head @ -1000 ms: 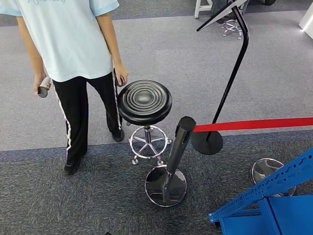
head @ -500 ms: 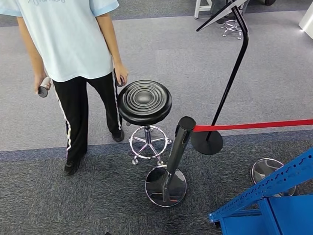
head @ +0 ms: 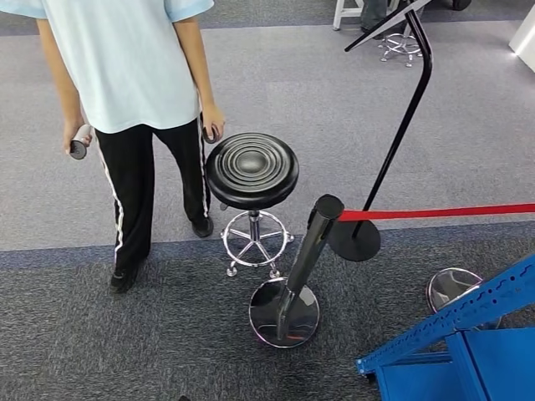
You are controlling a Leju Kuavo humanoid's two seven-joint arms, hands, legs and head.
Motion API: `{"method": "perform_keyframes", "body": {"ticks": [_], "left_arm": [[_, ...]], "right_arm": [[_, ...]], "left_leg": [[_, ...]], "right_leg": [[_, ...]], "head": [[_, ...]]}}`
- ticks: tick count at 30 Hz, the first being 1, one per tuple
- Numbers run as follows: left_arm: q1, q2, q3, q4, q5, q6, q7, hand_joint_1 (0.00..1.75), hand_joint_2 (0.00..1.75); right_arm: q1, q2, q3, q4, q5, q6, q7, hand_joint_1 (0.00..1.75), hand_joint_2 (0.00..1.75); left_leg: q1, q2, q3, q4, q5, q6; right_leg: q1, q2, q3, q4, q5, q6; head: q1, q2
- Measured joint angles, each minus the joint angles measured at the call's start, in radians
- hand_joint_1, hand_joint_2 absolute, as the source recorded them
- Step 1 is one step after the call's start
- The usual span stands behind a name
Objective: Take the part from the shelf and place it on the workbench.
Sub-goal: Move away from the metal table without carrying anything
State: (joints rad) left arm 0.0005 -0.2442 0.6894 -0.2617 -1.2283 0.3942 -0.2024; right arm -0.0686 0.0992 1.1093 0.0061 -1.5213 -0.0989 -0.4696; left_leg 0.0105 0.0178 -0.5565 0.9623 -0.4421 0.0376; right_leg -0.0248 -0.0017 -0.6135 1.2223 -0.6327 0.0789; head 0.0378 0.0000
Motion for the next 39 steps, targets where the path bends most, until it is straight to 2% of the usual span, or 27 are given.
{"method": "perform_keyframes", "body": {"ticks": [2,4,8,9,11,13,14,15,16,17,19,20,21,23,24,25,26,28,29,30,31,33,34,35,36,38,39], "left_arm": [[0.000,-0.001,0.003,0.000,0.000,0.000,0.000,0.00,0.00],[-0.001,-0.001,0.006,-0.001,0.000,0.000,0.000,0.00,0.00],[-0.001,-0.001,0.008,-0.002,0.000,0.000,0.000,0.00,0.00],[-0.001,-0.001,0.009,-0.002,0.000,-0.001,0.000,0.00,0.00],[-0.001,-0.001,0.010,-0.002,0.000,-0.001,0.000,0.00,0.00],[-0.001,-0.001,0.012,-0.002,0.000,-0.001,0.000,0.00,0.00],[-0.001,-0.001,0.012,-0.002,0.000,-0.001,0.000,0.00,0.00],[-0.001,-0.001,0.013,-0.002,0.000,-0.001,0.000,0.00,0.00],[-0.001,-0.001,0.013,-0.002,0.000,-0.001,0.000,0.00,0.00],[-0.001,-0.001,0.014,-0.002,0.000,-0.001,0.000,0.00,0.00],[-0.002,0.000,0.014,-0.003,-0.001,-0.001,0.000,0.00,0.00],[-0.003,0.000,0.015,-0.004,-0.001,-0.001,0.000,0.00,0.00],[-0.004,0.000,0.015,-0.004,-0.002,-0.001,0.000,0.00,0.00],[-0.004,-0.001,0.015,-0.004,-0.002,-0.001,0.000,0.00,0.00],[-0.005,-0.002,0.016,-0.004,-0.002,-0.001,0.000,0.00,0.00],[-0.005,-0.003,0.016,-0.004,-0.002,-0.001,0.000,0.00,0.00],[-0.006,-0.004,0.016,-0.004,-0.002,-0.001,0.000,0.00,0.00],[-0.005,-0.005,0.016,-0.004,-0.002,-0.001,0.000,0.00,0.00],[-0.005,-0.005,0.016,-0.004,-0.002,-0.001,0.000,0.00,0.00],[-0.005,-0.006,0.016,-0.004,-0.002,-0.001,0.000,0.00,0.00],[-0.005,-0.006,0.016,-0.004,-0.002,-0.001,0.000,0.00,0.00],[-0.005,-0.007,0.017,-0.004,-0.004,-0.001,0.000,0.00,0.00],[-0.005,-0.007,0.017,-0.005,-0.005,-0.002,0.000,0.00,0.00],[-0.005,-0.007,0.017,-0.006,-0.006,-0.002,0.000,0.00,0.00],[-0.005,-0.008,0.017,-0.007,-0.006,-0.002,0.000,0.00,0.00],[-0.005,-0.008,0.017,-0.007,-0.006,-0.002,0.000,0.00,0.00],[-0.004,-0.008,0.017,-0.007,-0.006,-0.002,0.000,0.00,0.00]], "right_arm": [[-0.002,0.000,0.000,0.000,0.000,0.000,0.000,0.00,0.00],[-0.006,0.001,0.000,0.000,0.000,-0.001,0.000,0.00,0.00],[-0.006,0.002,0.000,0.000,0.000,-0.001,0.000,0.00,0.00],[-0.007,0.002,0.000,0.000,0.000,-0.002,0.000,0.00,0.00],[-0.010,0.002,0.000,0.000,0.000,-0.002,0.000,0.00,0.00],[-0.010,0.002,0.000,0.000,0.000,-0.002,0.000,0.00,0.00],[-0.010,0.002,0.000,0.000,0.000,-0.002,0.000,0.00,0.00],[-0.010,0.002,0.000,0.000,0.000,-0.002,0.000,0.00,0.00],[-0.010,0.002,0.000,0.000,0.000,-0.002,0.000,0.00,0.00],[-0.011,0.002,0.000,0.000,0.000,-0.002,0.000,0.00,0.00],[-0.011,0.003,0.000,0.000,0.000,-0.002,0.000,0.00,0.00],[-0.012,0.003,0.000,0.000,0.000,-0.002,0.000,0.00,0.00],[-0.012,0.004,0.000,0.000,0.000,-0.002,0.000,0.00,0.00],[-0.011,0.004,0.000,0.000,0.000,-0.002,0.000,0.00,0.00],[-0.011,0.004,0.000,0.000,0.000,-0.002,-0.001,0.00,0.00],[-0.011,0.004,0.000,0.000,0.000,-0.002,-0.001,0.00,0.00],[-0.012,0.004,0.000,0.000,0.000,-0.002,-0.001,0.00,0.00],[-0.012,0.004,0.000,0.000,0.000,-0.002,0.000,0.00,0.00],[-0.011,0.004,0.000,0.000,0.000,-0.002,0.000,0.00,0.00],[-0.011,0.004,0.000,0.000,0.000,-0.002,0.000,0.00,0.00],[-0.011,0.003,0.000,0.000,0.000,-0.002,0.000,0.00,0.00],[-0.013,0.003,0.000,0.000,0.000,-0.002,0.000,0.00,0.00],[-0.015,0.003,0.001,0.000,0.000,-0.002,-0.001,0.00,0.00],[-0.015,0.002,0.001,0.000,0.000,-0.002,-0.001,0.00,0.00],[-0.016,0.002,0.001,0.000,0.000,-0.002,-0.002,0.00,0.00],[-0.015,0.002,0.001,0.000,0.000,-0.002,-0.002,0.00,0.00],[-0.015,0.002,0.001,0.000,0.000,-0.002,-0.002,0.00,0.00]], "left_leg": [[0.003,-0.001,-0.010,0.008,0.004,-0.010],[0.002,-0.002,-0.021,0.023,0.007,-0.023],[0.007,-0.004,-0.034,0.040,0.011,-0.046],[0.009,-0.005,-0.040,0.057,-0.010,-0.050],[0.010,-0.007,-0.070,0.149,-0.096,-0.052],[0.007,-0.009,-0.102,0.280,-0.180,-0.049],[0.005,-0.010,-0.104,0.319,-0.194,-0.045],[0.002,-0.010,-0.087,0.319,-0.185,-0.037],[-0.003,-0.011,-0.052,0.280,-0.162,-0.028],[-0.011,-0.013,0.000,0.209,-0.134,-0.017],[-0.025,-0.017,0.094,0.060,-0.109,0.002],[-0.031,-0.019,0.119,0.017,-0.107,0.007],[-0.034,-0.020,0.125,0.000,-0.107,0.009],[-0.035,-0.017,0.116,-0.011,-0.087,0.013],[-0.034,-0.015,0.107,-0.016,-0.074,0.017],[-0.031,-0.012,0.095,-0.022,-0.061,0.020],[-0.029,-0.010,0.082,-0.023,-0.049,0.022],[-0.029,-0.006,0.051,-0.022,-0.026,0.024],[-0.029,-0.003,0.035,-0.020,-0.015,0.023],[-0.029,-0.002,0.018,-0.017,-0.004,0.020],[-0.028,-0.001,0.000,-0.012,0.007,0.017],[-0.026,-0.001,-0.033,0.005,0.022,0.008],[-0.026,-0.001,-0.045,0.016,0.028,0.003],[-0.026,-0.002,-0.053,0.025,0.035,-0.003],[-0.026,-0.002,-0.058,0.031,0.041,-0.008],[-0.023,-0.003,-0.063,0.035,0.051,-0.018],[-0.021,-0.004,-0.068,0.044,0.037,-0.024]], "right_leg": [[-0.009,-0.002,0.084,-0.140,0.057,0.009],[-0.010,0.004,0.144,-0.245,0.089,0.004],[-0.001,0.011,0.130,-0.251,0.095,-0.039],[0.000,0.010,0.123,-0.250,0.100,-0.050],[0.004,0.007,0.108,-0.251,0.115,-0.068],[0.013,0.005,0.091,-0.249,0.132,-0.076],[0.018,0.004,0.080,-0.248,0.141,-0.078],[0.023,0.004,0.069,-0.246,0.150,-0.080],[0.027,0.005,0.057,-0.244,0.158,-0.081],[0.029,0.006,0.048,-0.242,0.165,-0.081],[0.032,0.007,0.036,-0.240,0.178,-0.077],[0.031,0.007,0.033,-0.240,0.185,-0.072],[0.030,0.007,0.031,-0.241,0.193,-0.066],[0.026,0.007,0.026,-0.242,0.201,-0.053],[0.026,0.007,0.018,-0.233,0.186,-0.047],[0.025,0.008,0.004,-0.207,0.153,-0.042],[0.024,0.008,-0.014,-0.158,0.104,-0.038],[0.021,0.007,-0.049,-0.029,0.019,-0.028],[0.020,0.006,-0.054,0.022,0.005,-0.024],[0.017,0.005,-0.043,0.038,0.019,-0.020],[0.015,0.004,-0.015,0.019,0.047,-0.016],[0.009,0.001,0.095,-0.119,0.089,-0.011],[0.009,0.002,0.147,-0.192,0.088,-0.015],[0.010,0.003,0.180,-0.245,0.080,-0.020],[0.013,0.005,0.193,-0.269,0.070,-0.029],[0.015,0.004,0.178,-0.270,0.077,-0.051],[0.015,0.002,0.170,-0.270,0.085,-0.062]], "head": [[0.000,0.000],[0.002,0.000],[-0.001,0.000],[-0.002,0.000],[-0.006,0.000],[-0.010,0.000],[-0.010,0.000],[-0.009,0.000],[-0.009,0.000],[-0.009,0.000],[-0.009,0.000],[-0.009,0.000],[-0.010,0.000],[-0.013,0.000],[-0.013,0.000],[-0.011,0.000],[-0.010,0.000],[-0.007,0.000],[-0.007,0.000],[-0.007,0.000],[-0.007,0.000],[-0.007,0.000],[-0.007,0.000],[-0.007,0.000],[-0.006,0.000],[-0.004,0.000],[-0.004,0.000]]}}
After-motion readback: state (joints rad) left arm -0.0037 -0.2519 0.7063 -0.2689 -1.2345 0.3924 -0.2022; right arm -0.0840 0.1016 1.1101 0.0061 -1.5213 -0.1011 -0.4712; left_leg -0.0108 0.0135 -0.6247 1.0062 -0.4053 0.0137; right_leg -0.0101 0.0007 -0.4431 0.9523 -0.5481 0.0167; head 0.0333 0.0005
